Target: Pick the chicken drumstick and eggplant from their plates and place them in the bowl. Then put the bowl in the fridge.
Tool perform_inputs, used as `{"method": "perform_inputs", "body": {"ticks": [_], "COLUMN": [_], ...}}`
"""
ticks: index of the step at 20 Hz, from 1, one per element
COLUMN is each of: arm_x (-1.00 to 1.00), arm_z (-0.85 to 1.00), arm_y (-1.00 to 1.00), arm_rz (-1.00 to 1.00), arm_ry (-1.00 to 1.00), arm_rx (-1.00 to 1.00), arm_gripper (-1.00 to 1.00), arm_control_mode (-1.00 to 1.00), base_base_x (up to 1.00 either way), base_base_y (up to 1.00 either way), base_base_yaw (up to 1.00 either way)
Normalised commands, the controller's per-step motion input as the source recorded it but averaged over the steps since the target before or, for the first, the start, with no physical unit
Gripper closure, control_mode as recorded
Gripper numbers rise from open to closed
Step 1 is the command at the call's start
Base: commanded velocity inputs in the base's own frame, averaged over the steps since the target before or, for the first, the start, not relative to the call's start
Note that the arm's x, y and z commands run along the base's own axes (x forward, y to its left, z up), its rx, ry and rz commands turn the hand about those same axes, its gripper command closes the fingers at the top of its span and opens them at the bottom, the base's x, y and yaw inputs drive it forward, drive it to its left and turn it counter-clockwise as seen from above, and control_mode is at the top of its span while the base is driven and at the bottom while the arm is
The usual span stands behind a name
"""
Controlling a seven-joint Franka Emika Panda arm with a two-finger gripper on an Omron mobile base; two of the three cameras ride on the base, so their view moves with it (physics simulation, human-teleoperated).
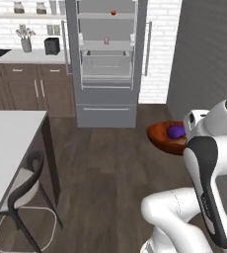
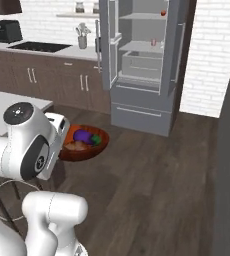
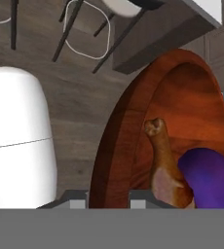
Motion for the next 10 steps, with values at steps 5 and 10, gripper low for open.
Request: {"method": "perform_inputs", "body": {"ticks": [5, 10], "arm_x": [0.0, 0.0], "arm_z": [0.0, 0.0], "arm_y": [0.0, 0.0], "arm_rz": [0.0, 0.0], "arm_ry": [0.0, 0.0], "arm_rx": [0.0, 0.0], "arm_gripper": [1.0, 1.0], "arm_control_mode": [1.0, 1.0], "base_base_x": [1.0, 1.0], "base_base_y": [0.06, 0.37], "base_base_yaw": [0.0, -0.02]}}
